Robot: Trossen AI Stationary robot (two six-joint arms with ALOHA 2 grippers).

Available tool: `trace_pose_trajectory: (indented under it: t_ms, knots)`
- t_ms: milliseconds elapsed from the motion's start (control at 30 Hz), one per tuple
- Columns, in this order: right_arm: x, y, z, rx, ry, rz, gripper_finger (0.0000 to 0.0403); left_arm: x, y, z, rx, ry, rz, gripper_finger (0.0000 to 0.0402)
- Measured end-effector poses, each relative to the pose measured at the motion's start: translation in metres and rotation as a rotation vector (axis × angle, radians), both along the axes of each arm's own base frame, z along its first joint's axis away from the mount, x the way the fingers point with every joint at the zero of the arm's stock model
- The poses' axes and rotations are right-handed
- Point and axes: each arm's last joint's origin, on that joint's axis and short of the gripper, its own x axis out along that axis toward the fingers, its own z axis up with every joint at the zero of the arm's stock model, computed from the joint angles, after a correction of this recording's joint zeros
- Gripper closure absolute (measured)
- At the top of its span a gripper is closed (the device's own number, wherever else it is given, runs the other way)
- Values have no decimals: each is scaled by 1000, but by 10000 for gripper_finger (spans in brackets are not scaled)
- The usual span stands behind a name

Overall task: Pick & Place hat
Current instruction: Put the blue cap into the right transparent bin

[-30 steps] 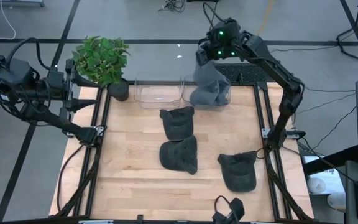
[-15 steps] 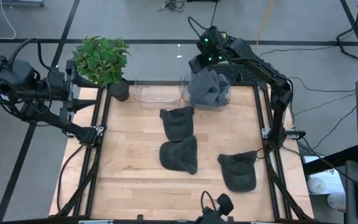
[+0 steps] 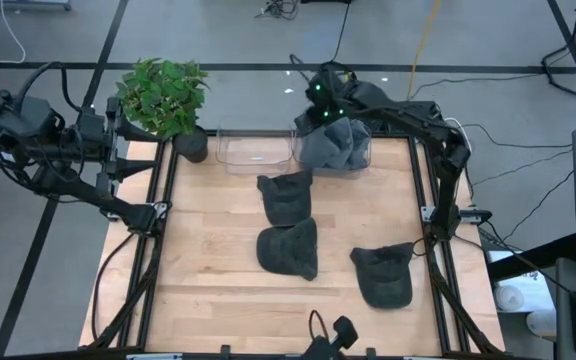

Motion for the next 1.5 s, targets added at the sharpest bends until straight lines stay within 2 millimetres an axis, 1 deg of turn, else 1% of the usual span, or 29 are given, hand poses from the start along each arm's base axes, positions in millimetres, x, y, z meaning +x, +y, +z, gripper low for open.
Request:
trace_pose_trajectory:
  t_ms: [67,167,367,433,567,633,767,933,1000,1100,1233,1300,1367,1433,1467,1500]
  knots:
    - [2,0,-12,31,-11,4,377,0,0,0,-9,-1,3,167]
    - [3,0,-25,50,-18,0,377,0,0,0,-28,-3,8,167]
    - [-1,3,-50,104,55,-15,377,0,0,0,-29,-3,8,167]
    - [-4,3,-49,96,71,-40,377,0,0,0,-28,-2,8,167]
    - [-14,7,-35,53,87,-114,377,0,0,0,-28,-3,8,167]
    - [-21,10,-31,66,118,-164,376,0,0,0,-28,-3,8,167]
    - [-34,13,-30,112,188,-206,345,0,0,0,-28,-3,8,167]
    - [-35,9,-30,188,128,-125,308,0,0,0,-27,-3,8,167]
    - [-36,7,-25,191,90,-123,298,0,0,0,-28,-3,8,167]
    - [-43,6,-11,157,35,-130,289,0,0,0,-30,-3,6,167]
    - [-60,8,13,111,-38,-151,284,0,0,0,-31,-2,-1,167]
    - [-64,9,28,98,-136,-159,285,0,0,0,-28,-2,-1,167]
    - [-65,11,45,74,-265,-122,290,0,0,0,-26,-2,-2,167]
    - [-59,13,57,29,-373,-57,304,0,0,0,-19,-2,0,167]
    - [-56,12,60,16,-407,-30,315,0,0,0,-20,-2,0,167]
    - [-51,12,58,17,-420,-12,329,0,0,0,-35,-3,5,167]
